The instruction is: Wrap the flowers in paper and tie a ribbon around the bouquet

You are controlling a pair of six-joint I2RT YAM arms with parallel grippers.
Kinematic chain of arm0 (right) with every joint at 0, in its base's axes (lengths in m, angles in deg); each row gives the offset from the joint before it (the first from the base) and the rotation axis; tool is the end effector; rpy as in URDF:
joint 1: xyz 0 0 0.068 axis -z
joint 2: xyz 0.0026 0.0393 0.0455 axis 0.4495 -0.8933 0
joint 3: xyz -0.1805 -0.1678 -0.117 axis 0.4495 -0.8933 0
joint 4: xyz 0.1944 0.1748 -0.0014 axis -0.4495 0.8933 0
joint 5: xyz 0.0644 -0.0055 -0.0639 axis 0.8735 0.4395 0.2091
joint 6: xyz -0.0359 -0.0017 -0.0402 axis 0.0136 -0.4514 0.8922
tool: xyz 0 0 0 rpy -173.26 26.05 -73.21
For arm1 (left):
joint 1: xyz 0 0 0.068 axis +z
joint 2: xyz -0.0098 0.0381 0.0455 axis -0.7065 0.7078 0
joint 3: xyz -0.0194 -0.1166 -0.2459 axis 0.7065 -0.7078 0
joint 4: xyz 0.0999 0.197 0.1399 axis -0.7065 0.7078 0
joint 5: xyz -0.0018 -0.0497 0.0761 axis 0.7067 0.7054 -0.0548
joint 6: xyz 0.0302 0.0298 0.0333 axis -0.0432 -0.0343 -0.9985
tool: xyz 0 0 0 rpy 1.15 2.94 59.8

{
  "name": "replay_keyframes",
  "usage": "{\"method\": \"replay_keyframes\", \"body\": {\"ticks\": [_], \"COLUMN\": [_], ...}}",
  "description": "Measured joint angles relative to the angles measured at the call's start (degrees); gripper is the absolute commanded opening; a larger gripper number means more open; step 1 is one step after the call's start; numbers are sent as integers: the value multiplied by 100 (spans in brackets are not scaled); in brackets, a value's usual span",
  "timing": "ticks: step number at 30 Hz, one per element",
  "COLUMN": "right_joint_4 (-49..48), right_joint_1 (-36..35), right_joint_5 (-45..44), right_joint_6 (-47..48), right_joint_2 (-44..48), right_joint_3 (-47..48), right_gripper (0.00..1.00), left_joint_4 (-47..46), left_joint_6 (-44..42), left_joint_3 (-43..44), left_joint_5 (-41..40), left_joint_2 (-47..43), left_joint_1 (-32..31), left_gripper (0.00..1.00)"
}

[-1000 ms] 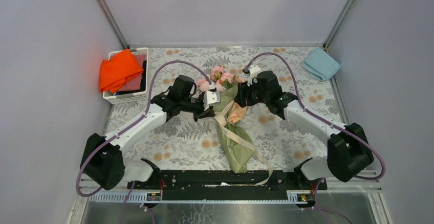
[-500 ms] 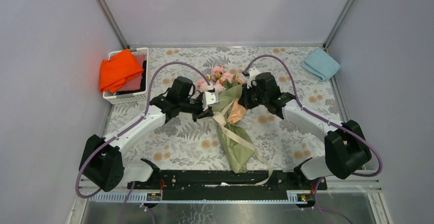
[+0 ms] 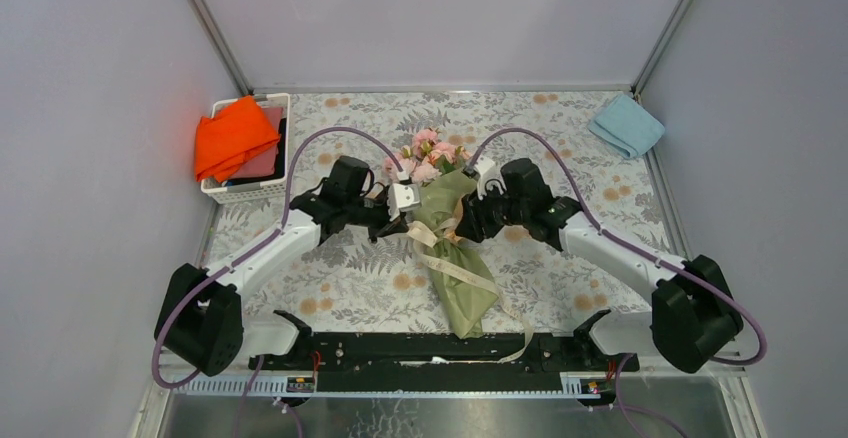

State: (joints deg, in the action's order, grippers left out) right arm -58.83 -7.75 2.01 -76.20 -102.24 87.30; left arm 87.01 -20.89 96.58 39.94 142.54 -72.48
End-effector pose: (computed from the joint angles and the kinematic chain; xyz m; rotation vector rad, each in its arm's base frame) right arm 0.2276 0.1754 0.2439 -0.9064 2.0231 0.8371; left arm 0.2228 -0.1421 0.2406 1.4508 1.7268 -0.7524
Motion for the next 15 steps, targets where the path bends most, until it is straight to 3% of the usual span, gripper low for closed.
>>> {"method": "replay_keyframes", "body": {"ticks": [7, 15], "right_joint_4": [-227, -804], "right_joint_1": [-341, -883], "right_joint_5": [251, 765], "right_joint_6": [256, 568], "right_joint_2": [1005, 522], "right_joint_3": [-831, -1099], "right_gripper": [61, 56], "left_joint_4": [4, 2], "left_joint_6": [-17, -22], "left_joint_3": [-98, -98], "left_joint_5": [2, 2], "left_joint_2": [-57, -59], "left_joint_1": [0, 0], "left_gripper": [0, 0]}}
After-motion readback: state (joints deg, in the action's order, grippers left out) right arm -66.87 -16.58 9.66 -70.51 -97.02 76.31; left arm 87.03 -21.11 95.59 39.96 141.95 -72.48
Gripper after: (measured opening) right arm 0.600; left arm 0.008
